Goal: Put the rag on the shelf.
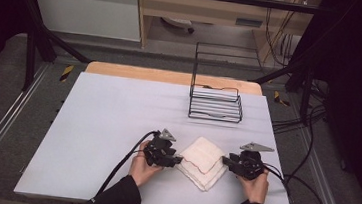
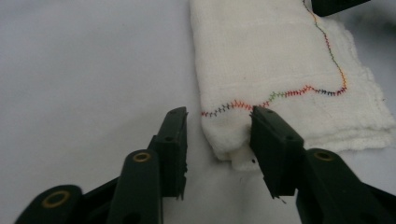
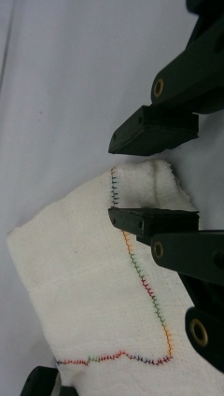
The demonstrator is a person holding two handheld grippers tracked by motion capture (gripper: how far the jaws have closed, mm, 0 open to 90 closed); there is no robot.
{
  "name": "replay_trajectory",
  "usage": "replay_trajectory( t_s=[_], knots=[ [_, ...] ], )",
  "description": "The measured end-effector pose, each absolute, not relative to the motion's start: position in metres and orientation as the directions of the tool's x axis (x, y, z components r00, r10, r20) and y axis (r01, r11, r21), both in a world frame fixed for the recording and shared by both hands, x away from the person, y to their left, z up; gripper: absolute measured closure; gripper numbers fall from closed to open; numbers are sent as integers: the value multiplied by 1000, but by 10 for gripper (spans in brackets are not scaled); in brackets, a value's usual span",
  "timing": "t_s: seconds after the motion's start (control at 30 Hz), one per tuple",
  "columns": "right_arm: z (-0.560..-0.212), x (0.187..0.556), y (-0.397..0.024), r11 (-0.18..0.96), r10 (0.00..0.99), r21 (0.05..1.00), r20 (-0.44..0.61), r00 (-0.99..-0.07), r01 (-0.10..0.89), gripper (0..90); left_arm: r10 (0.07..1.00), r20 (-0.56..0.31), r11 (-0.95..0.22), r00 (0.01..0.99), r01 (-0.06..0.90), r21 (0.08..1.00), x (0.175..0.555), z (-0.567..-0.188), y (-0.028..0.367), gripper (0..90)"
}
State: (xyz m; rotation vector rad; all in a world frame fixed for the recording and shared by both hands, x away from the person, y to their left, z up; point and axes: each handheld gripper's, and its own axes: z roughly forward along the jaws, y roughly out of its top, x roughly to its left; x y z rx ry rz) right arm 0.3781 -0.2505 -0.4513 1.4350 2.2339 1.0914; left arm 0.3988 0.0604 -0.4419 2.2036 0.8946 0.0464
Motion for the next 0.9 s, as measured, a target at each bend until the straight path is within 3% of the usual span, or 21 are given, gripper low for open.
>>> replay_trajectory(
  t_s=[0.2, 0.37, 0.53, 0.7, 0.77, 0.83, 0.87, 0.9],
  knots=[
    [-452, 379, -249, 181, 860, 691, 234, -454, 700, 782, 606, -231, -495, 761, 588, 640, 394, -444, 58, 762],
    [-451, 380, -248, 165, 860, 680, 256, -442, 715, 817, 618, -214, -494, 757, 585, 643, 387, -441, 57, 827],
    [-449, 389, -240, 191, 862, 709, 209, -461, 679, 824, 614, -229, -492, 756, 593, 638, 372, -439, 59, 841],
    [-450, 399, -230, 232, 853, 717, 175, -492, 657, 809, 624, -213, -477, 752, 583, 658, 359, -440, 59, 816],
    [-449, 397, -231, 229, 851, 723, 176, -495, 652, 787, 618, -226, -473, 753, 585, 658, 360, -440, 61, 766],
    [-447, 394, -232, 230, 847, 745, 164, -506, 626, 691, 611, -225, -473, 759, 578, 665, 363, -436, 64, 681],
    [-443, 391, -235, 212, 841, 766, 172, -512, 606, 570, 614, -213, -471, 760, 569, 674, 365, -433, 65, 609],
    [-443, 391, -235, 212, 841, 766, 172, -512, 606, 570, 613, -199, -474, 765, 557, 682, 367, -429, 66, 609]
  ],
)
